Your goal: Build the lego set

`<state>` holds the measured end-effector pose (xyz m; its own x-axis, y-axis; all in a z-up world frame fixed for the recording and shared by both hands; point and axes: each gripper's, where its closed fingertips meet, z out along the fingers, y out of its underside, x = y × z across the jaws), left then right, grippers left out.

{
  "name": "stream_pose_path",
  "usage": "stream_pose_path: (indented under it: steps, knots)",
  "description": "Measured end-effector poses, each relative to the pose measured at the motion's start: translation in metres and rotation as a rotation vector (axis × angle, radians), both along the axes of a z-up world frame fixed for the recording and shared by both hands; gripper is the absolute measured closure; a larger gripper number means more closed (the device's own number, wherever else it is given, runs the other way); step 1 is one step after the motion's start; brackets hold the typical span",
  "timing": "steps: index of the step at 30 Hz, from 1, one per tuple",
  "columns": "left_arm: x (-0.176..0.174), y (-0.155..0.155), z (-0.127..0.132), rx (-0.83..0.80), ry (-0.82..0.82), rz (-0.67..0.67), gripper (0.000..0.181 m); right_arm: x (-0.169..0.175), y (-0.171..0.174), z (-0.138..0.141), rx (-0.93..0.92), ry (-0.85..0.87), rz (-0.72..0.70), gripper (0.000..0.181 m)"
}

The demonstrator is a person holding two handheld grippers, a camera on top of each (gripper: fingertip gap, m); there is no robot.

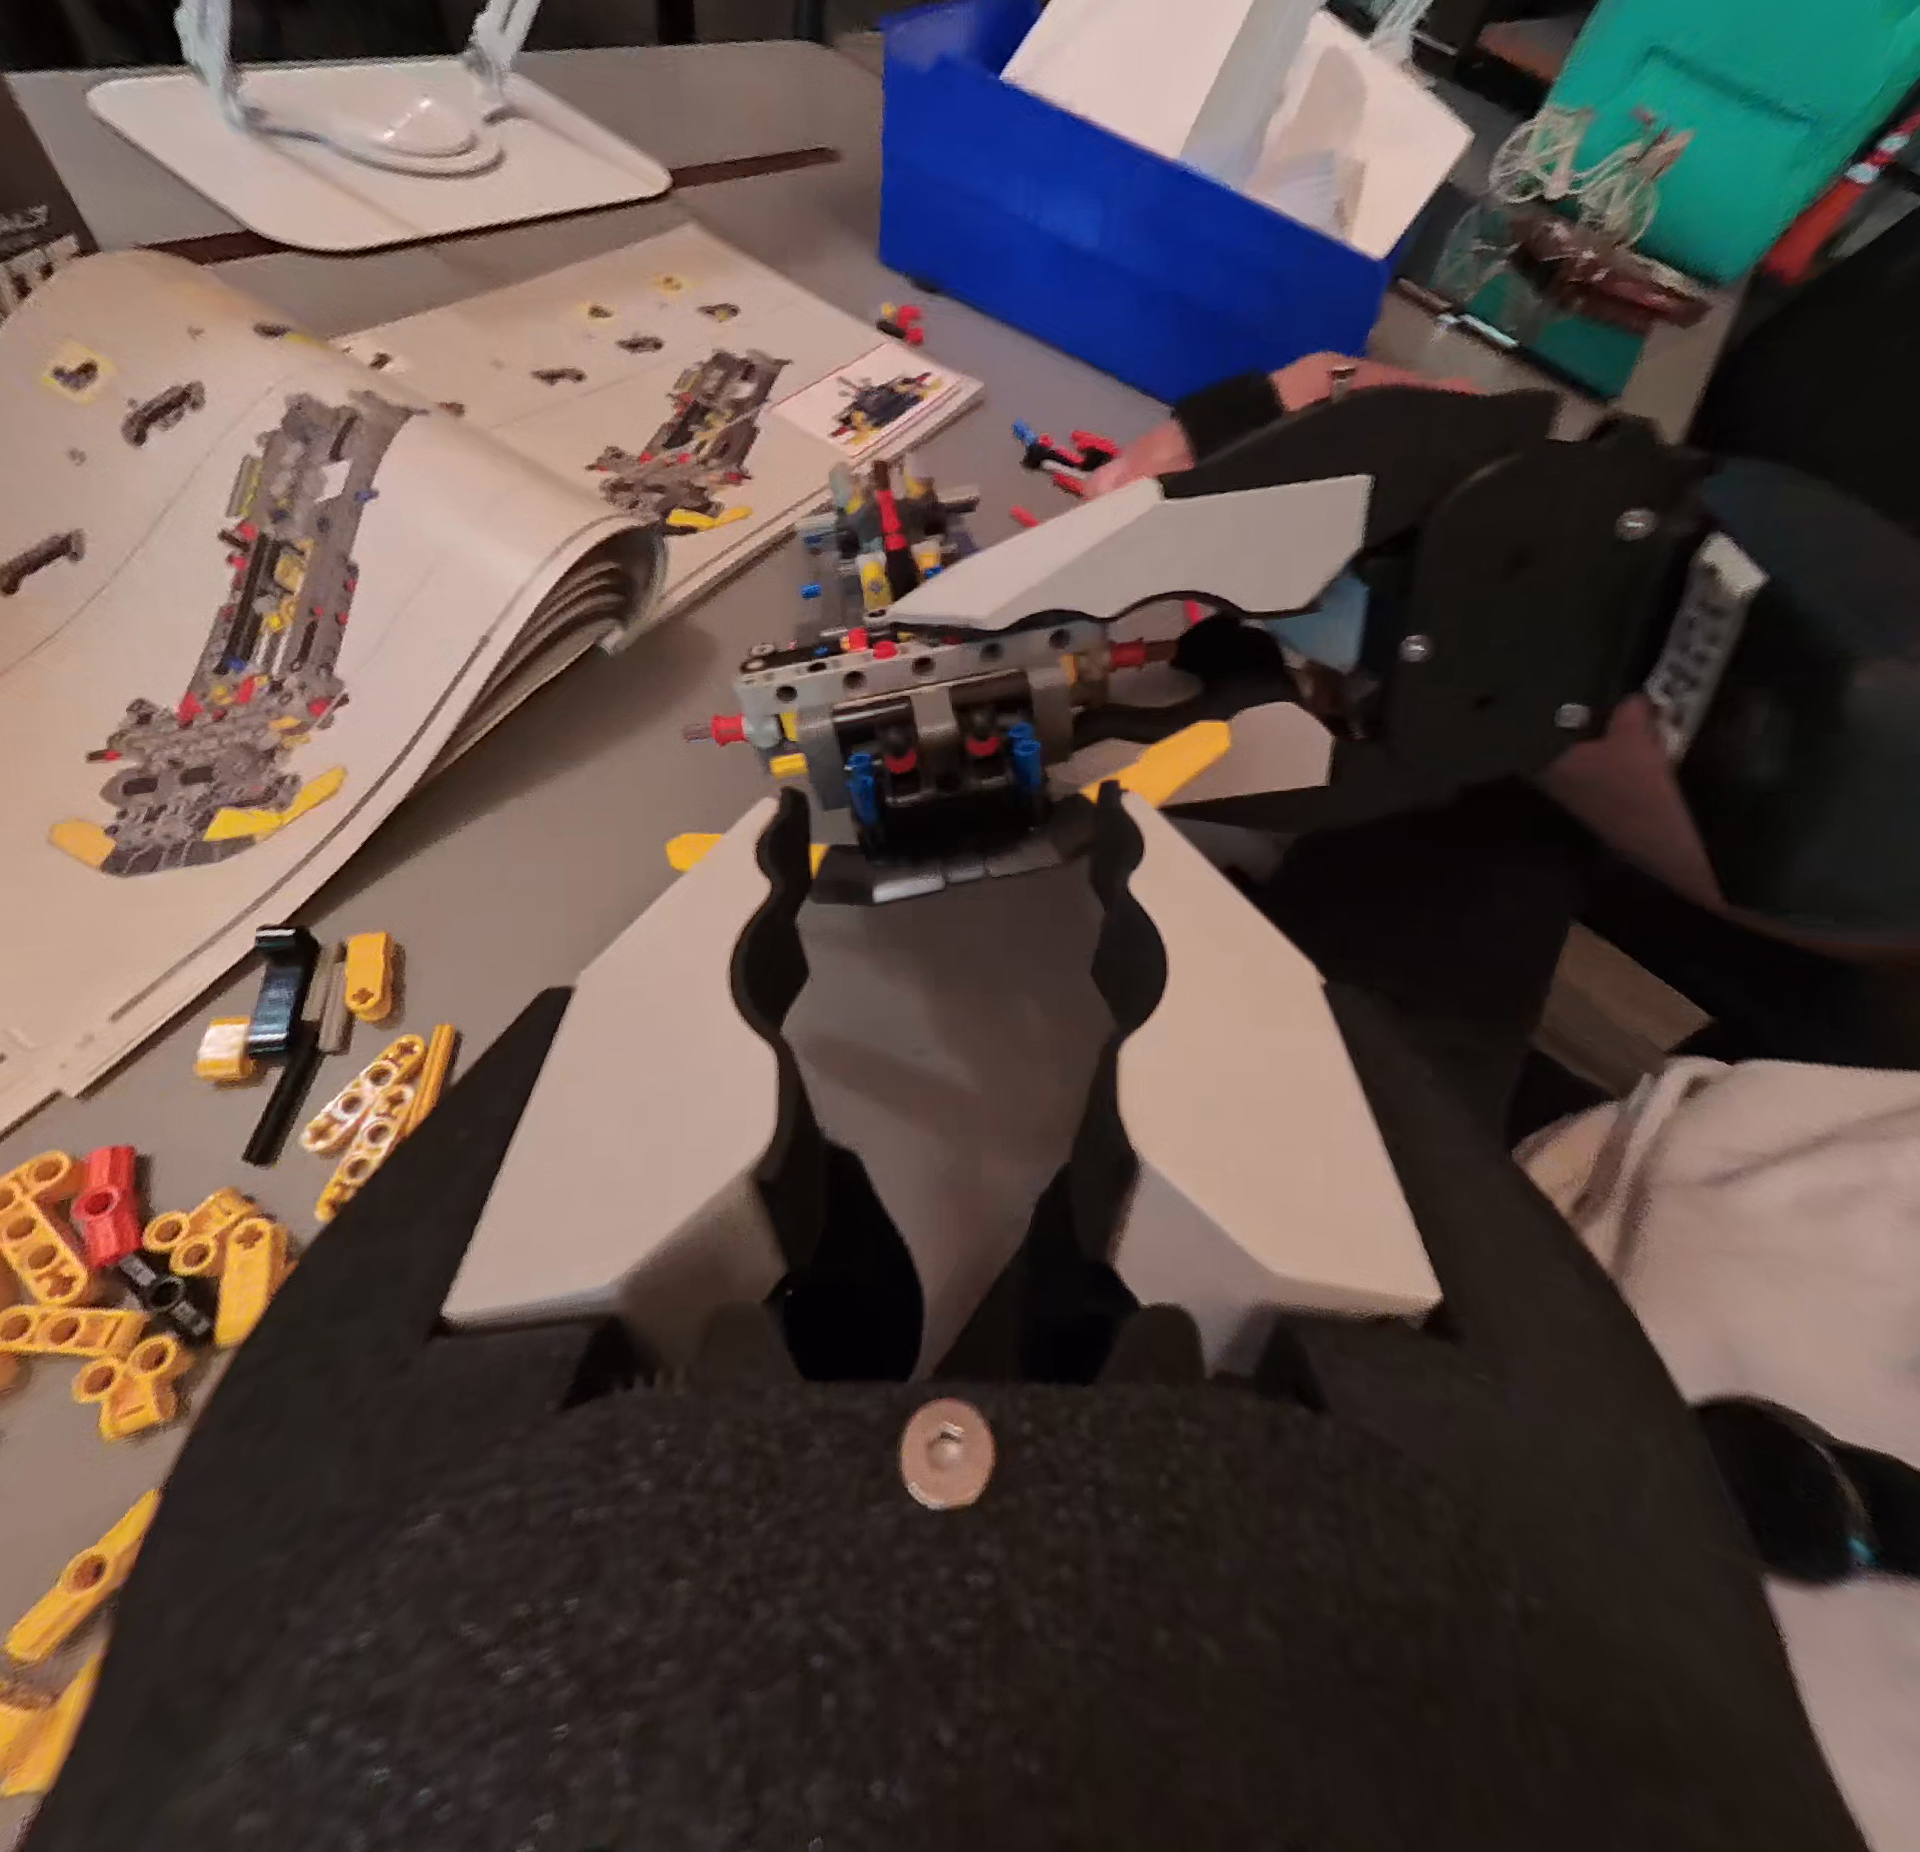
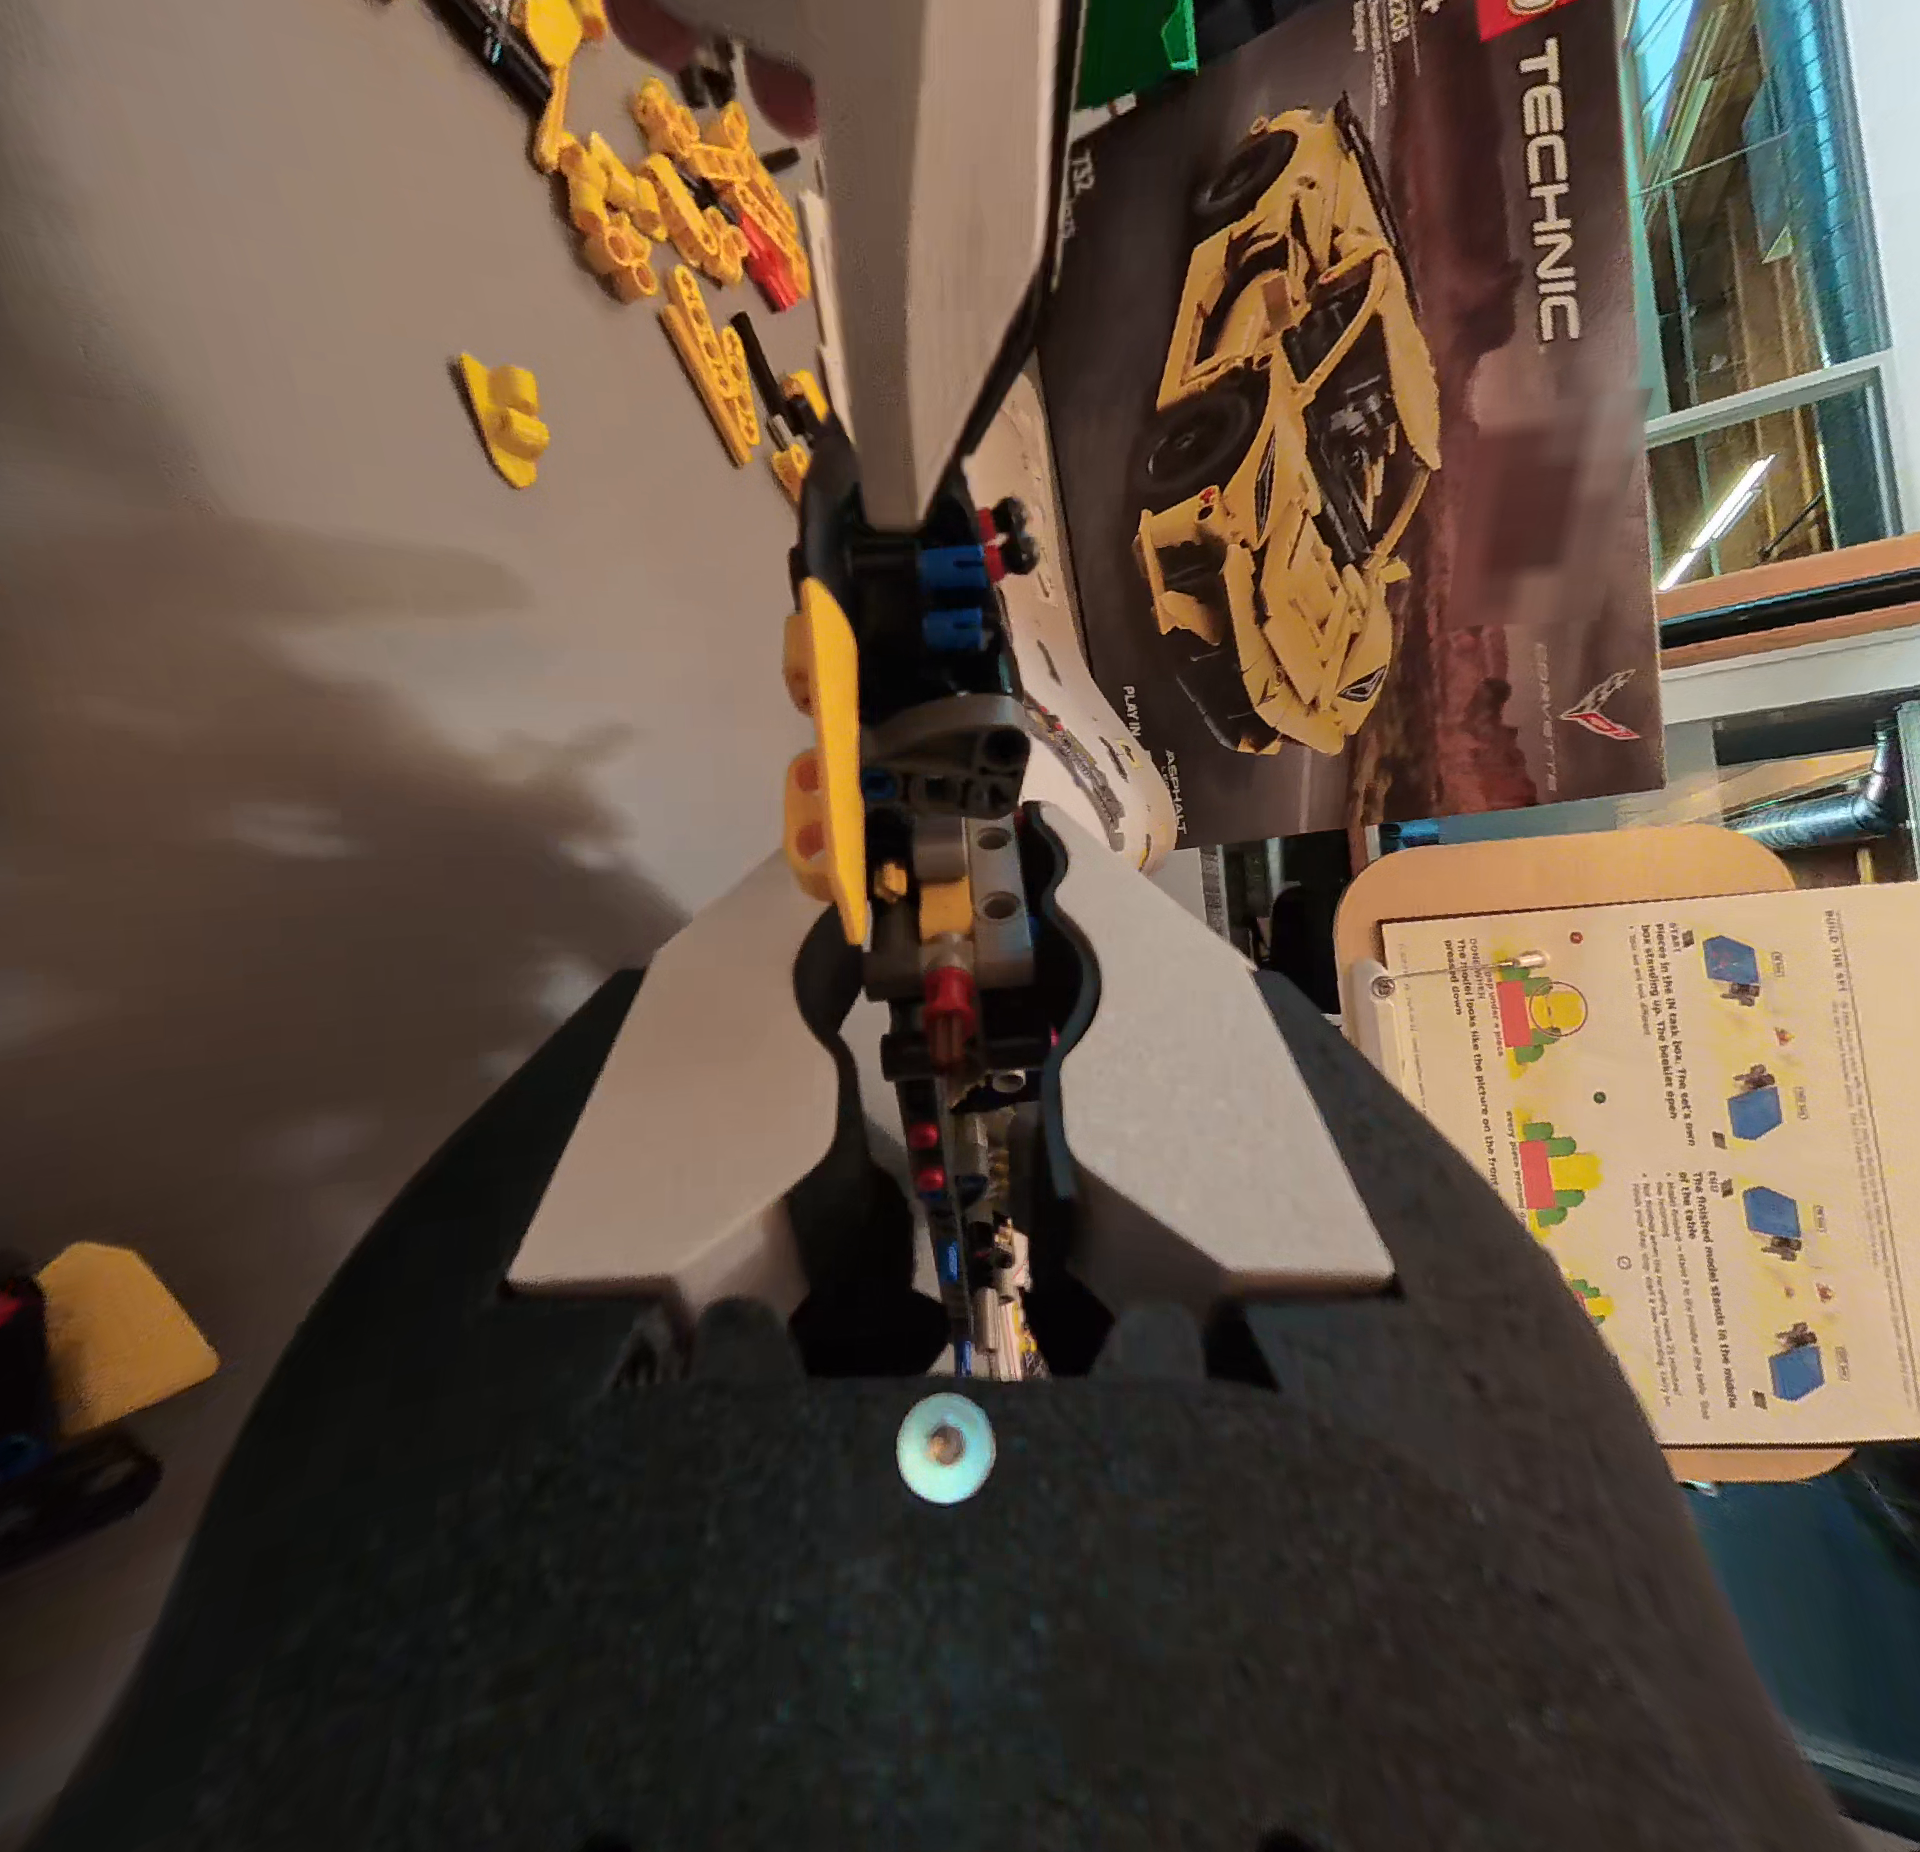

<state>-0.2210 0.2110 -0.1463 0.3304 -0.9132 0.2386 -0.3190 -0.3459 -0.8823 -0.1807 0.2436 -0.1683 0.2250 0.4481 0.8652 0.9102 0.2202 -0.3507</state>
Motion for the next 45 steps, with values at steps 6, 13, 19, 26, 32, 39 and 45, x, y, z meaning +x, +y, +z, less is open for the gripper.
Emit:
stream_pose_path:
  steps: [6, 13, 19, 26, 32, 39, 45]
  knots:
    - [0.006, 0.0, -0.02, -0.027, 0.026, -0.008, 0.143, 0.0, -0.002, -0.01, 0.018, -0.031, -0.01, 0.156]
    - [0.007, -0.002, -0.045, -0.026, 0.112, -0.039, 0.143, 0.004, -0.004, -0.032, -0.047, -0.045, -0.054, 0.152]
    - [0.008, -0.001, -0.053, -0.01, 0.148, -0.059, 0.143, 0.016, -0.022, -0.037, -0.15, 0.018, -0.088, 0.118]
    - [0.009, -0.005, -0.072, 0.017, 0.276, -0.088, 0.143, 0.063, -0.078, -0.039, -0.626, 0.47, -0.268, 0.13]
    - [0.012, -0.005, -0.082, 0.072, 0.357, -0.092, 0.143, 0.053, -0.111, -0.043, -0.935, 0.7, -0.222, 0.151]
    - [0.012, -0.002, -0.095, 0.102, 0.451, -0.094, 0.143, 0.047, -0.115, -0.066, -1.066, 0.548, -0.129, 0.155]
    - [0.01, -0.004, -0.094, 0.084, 0.439, -0.095, 0.142, 0.038, -0.115, -0.07, -1.145, 0.53, -0.057, 0.165]
